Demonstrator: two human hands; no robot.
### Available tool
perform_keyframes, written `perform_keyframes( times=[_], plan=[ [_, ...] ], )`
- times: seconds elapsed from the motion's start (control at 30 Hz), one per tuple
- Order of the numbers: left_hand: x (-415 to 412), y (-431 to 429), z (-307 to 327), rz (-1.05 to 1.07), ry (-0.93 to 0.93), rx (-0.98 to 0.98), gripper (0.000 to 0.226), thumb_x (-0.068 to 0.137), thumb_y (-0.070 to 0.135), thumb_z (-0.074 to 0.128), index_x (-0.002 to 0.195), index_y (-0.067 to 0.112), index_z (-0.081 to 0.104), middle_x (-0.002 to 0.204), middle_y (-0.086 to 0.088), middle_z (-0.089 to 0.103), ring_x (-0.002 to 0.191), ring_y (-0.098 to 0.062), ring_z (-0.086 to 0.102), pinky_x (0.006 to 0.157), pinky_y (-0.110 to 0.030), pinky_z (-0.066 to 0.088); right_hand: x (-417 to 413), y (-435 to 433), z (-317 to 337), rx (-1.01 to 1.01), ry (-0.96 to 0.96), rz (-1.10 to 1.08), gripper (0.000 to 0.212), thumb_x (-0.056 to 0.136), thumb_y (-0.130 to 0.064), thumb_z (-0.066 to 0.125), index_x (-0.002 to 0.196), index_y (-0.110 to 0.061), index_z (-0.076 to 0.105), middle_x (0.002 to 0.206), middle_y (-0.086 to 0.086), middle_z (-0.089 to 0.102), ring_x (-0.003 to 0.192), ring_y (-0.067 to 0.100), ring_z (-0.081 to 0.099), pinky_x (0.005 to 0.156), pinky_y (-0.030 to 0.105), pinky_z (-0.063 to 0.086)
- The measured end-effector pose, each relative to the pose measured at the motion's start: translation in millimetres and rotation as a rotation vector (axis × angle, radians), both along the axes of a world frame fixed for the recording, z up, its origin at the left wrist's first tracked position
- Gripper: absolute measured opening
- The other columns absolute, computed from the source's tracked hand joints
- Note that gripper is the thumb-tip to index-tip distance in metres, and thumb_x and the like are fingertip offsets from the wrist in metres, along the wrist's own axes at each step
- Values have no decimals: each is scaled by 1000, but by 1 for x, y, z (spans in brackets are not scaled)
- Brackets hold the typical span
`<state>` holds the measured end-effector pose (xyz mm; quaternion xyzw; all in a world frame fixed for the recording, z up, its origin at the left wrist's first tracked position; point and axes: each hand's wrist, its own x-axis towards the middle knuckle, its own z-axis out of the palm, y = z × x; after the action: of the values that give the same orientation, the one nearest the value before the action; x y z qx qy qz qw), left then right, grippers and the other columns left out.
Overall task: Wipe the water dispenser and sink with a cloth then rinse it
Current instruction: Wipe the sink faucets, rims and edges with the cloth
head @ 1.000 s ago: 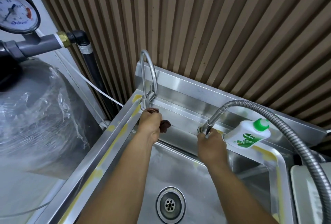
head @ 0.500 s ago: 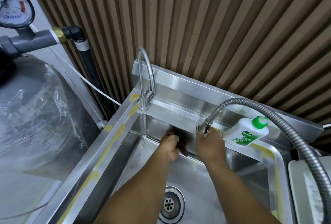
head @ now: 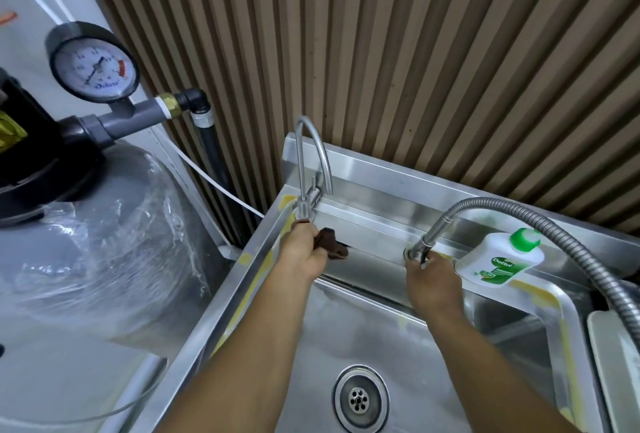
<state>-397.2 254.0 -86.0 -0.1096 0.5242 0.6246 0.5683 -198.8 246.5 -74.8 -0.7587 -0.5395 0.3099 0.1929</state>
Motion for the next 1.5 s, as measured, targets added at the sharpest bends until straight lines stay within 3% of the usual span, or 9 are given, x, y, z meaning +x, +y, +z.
perform_keyframes(
  times=[0.07, 0.13, 0.23, 0.4, 0.53, 0.63, 0.83, 1.13, 1.5],
  plan=[
    [-8, -16, 10, -31, -28, 101, 33, 86, -17, 22, 90, -1, 51, 70, -16, 46, 59, -32, 52, 59, -57, 60, 0, 1, 1, -10, 8, -19, 32, 102, -35, 53, 114, -11, 68, 97, 10, 61, 90, 34, 54, 76, 35, 38],
    [-21, -35, 23, -33, -81, 231, 35, 77, -21, 23, 83, -1, 52, 70, -20, 55, 72, -34, 56, 86, -60, 52, -2, 0, 0, -15, 30, -58, 32, 101, -36, 54, 116, -11, 66, 95, 9, 58, 90, 33, 55, 78, 36, 41],
    [-48, -49, 44, 32, -58, 423, 37, 65, -19, 26, 78, 6, 50, 74, -13, 52, 65, -27, 54, 71, -42, 52, -15, -9, 1, 85, 61, -203, 46, 94, -44, 58, 124, -10, 58, 117, 16, 65, 109, 41, 58, 92, 44, 47],
    [-78, -35, 65, -234, 1111, 109, 23, 92, -7, 47, 82, 13, 46, 74, 0, 50, 65, -15, 48, 59, -25, 42, -62, -50, 15, 650, -31, -232, 64, 89, -25, 65, 144, 1, 44, 146, 23, 44, 133, 40, 41, 110, 54, 34],
    [-90, 10, 16, -736, 1556, 98, 24, 86, -7, 56, 104, 6, 49, 109, -14, 55, 110, -36, 54, 86, -34, 39, -92, -54, 3, 602, -95, 79, 72, 88, -26, 69, 149, -2, 40, 149, 20, 44, 137, 35, 38, 113, 50, 32],
    [-91, 23, -15, -1136, 1670, -46, 69, 94, 5, 57, 154, 1, 25, 164, -21, 21, 153, -37, 16, 123, -49, 22, -100, -36, -7, 355, -277, 394, 87, 92, -37, 63, 158, -3, 18, 163, 17, 26, 151, 33, 21, 121, 46, 23],
    [-93, 16, -16, -1347, 1759, -112, 92, 93, 37, 56, 162, 12, 1, 170, -6, -12, 156, -23, -15, 126, -48, 1, -95, 3, -29, -6, -625, 765, 103, 92, -62, 45, 159, -12, -15, 167, 9, -21, 154, 31, -19, 125, 51, 0],
    [-97, -4, -23, -1399, 1937, -96, 96, 93, 67, 45, 163, 14, 7, 170, -1, -13, 155, -19, -19, 125, -48, -4, -95, 10, -42, -124, -672, 811, 119, 85, -76, 47, 155, -16, -29, 159, 8, -40, 149, 31, -33, 123, 54, -10],
    [-84, -74, -29, -1384, 2033, -183, 93, 95, 72, 32, 163, 14, 3, 171, -2, -7, 156, -20, -17, 126, -45, -7, -90, 17, -41, -198, -643, 884, 120, 85, -74, 49, 153, -17, -32, 149, 7, -51, 144, 32, -40, 121, 55, -14]
  ],
)
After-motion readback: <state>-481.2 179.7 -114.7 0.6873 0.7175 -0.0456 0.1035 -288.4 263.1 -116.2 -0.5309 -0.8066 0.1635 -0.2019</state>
